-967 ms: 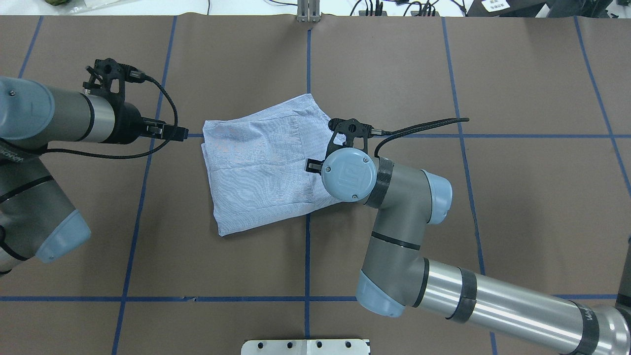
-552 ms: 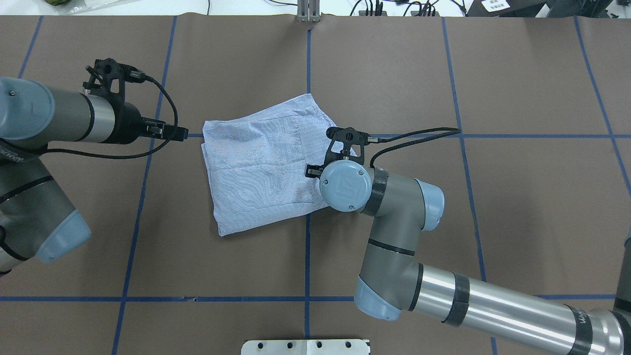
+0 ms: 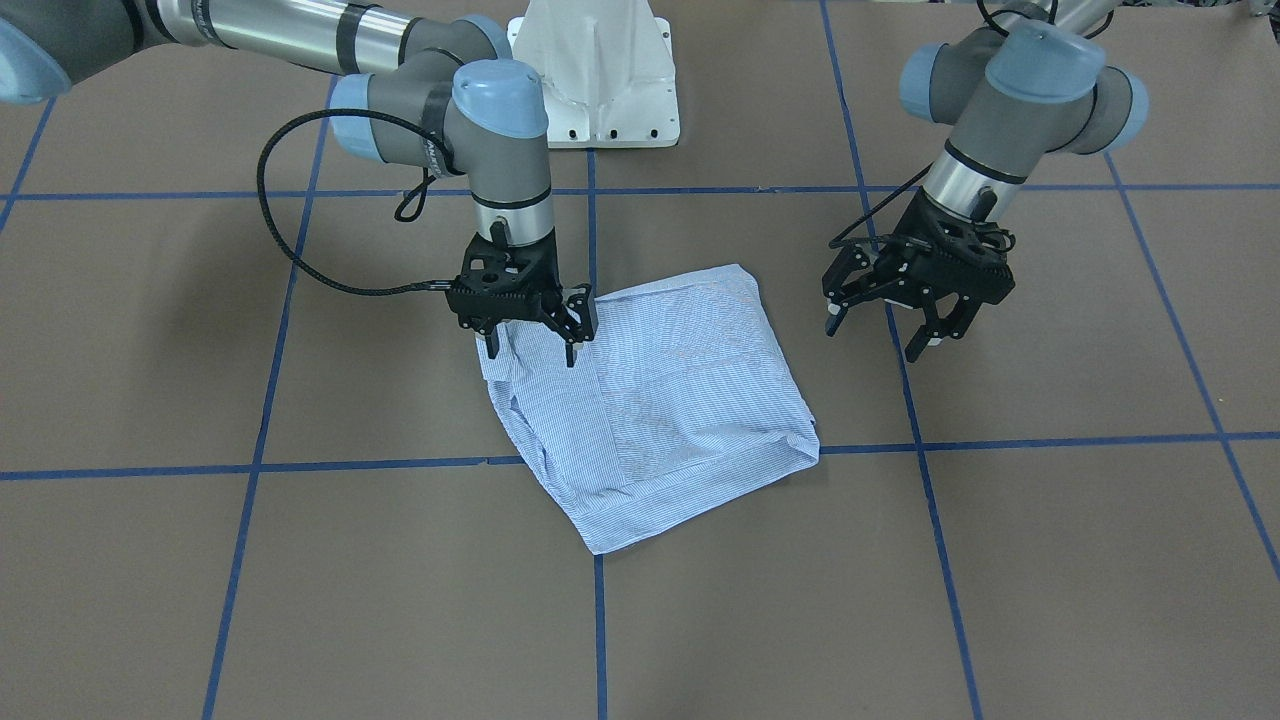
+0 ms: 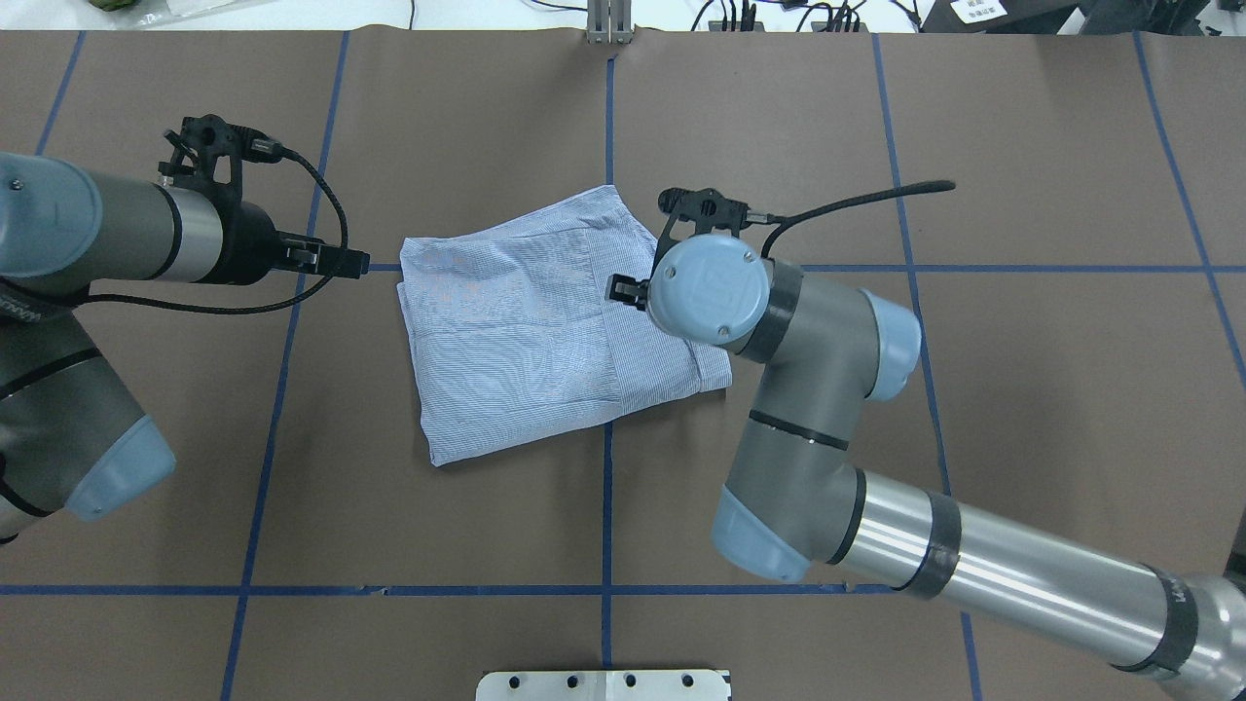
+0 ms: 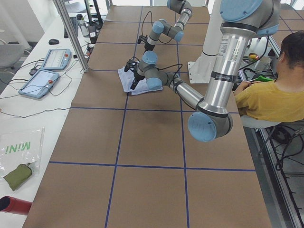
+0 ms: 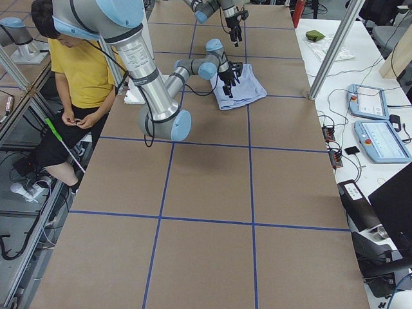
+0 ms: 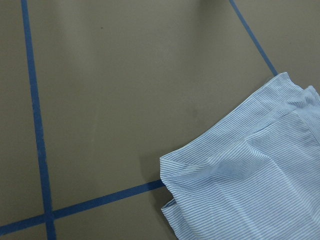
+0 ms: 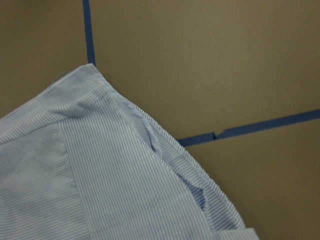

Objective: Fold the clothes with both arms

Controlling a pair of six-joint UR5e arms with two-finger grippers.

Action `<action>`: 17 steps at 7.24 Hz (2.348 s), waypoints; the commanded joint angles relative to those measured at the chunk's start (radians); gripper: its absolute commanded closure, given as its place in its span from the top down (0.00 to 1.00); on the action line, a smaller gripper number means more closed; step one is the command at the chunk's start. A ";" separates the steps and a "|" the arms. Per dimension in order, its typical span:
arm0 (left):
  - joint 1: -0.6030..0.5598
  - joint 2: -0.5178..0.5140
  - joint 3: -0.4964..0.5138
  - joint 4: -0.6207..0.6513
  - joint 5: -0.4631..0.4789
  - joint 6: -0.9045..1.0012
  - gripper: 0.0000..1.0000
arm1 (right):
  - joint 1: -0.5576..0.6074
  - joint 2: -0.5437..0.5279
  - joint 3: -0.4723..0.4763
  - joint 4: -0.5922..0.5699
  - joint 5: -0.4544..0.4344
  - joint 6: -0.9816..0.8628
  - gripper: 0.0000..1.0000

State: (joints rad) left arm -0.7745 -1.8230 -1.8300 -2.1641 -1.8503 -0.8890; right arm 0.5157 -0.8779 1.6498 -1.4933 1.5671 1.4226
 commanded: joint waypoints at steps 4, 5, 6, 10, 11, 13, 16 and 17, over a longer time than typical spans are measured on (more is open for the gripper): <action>-0.031 0.132 -0.220 0.145 -0.033 0.162 1.00 | 0.483 -0.111 0.165 -0.232 0.487 -0.626 1.00; -0.083 0.154 -0.277 0.233 -0.038 0.299 1.00 | 0.586 -0.210 0.168 -0.225 0.561 -0.845 1.00; -0.150 0.200 -0.305 0.256 -0.085 0.394 1.00 | 0.678 -0.368 0.218 -0.222 0.598 -1.045 1.00; -0.593 0.387 -0.200 0.260 -0.300 1.036 1.00 | 0.996 -0.873 0.338 -0.223 0.701 -1.519 1.00; -0.682 0.456 -0.184 0.245 -0.331 1.100 1.00 | 1.017 -0.968 0.337 -0.199 0.744 -1.519 1.00; -0.767 0.514 -0.112 0.254 -0.327 1.104 1.00 | 1.046 -1.070 0.308 -0.128 0.735 -1.521 1.00; -0.962 0.524 -0.002 0.315 -0.404 1.095 1.00 | 1.086 -1.069 0.294 -0.071 0.760 -1.513 1.00; -0.962 0.524 0.000 0.398 -0.499 1.090 1.00 | 1.086 -1.067 0.295 -0.071 0.760 -1.513 1.00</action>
State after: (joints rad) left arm -1.7185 -1.3049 -1.8462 -1.8505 -2.2491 0.2058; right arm 1.5988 -1.9463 1.9458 -1.5739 2.3245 -0.0914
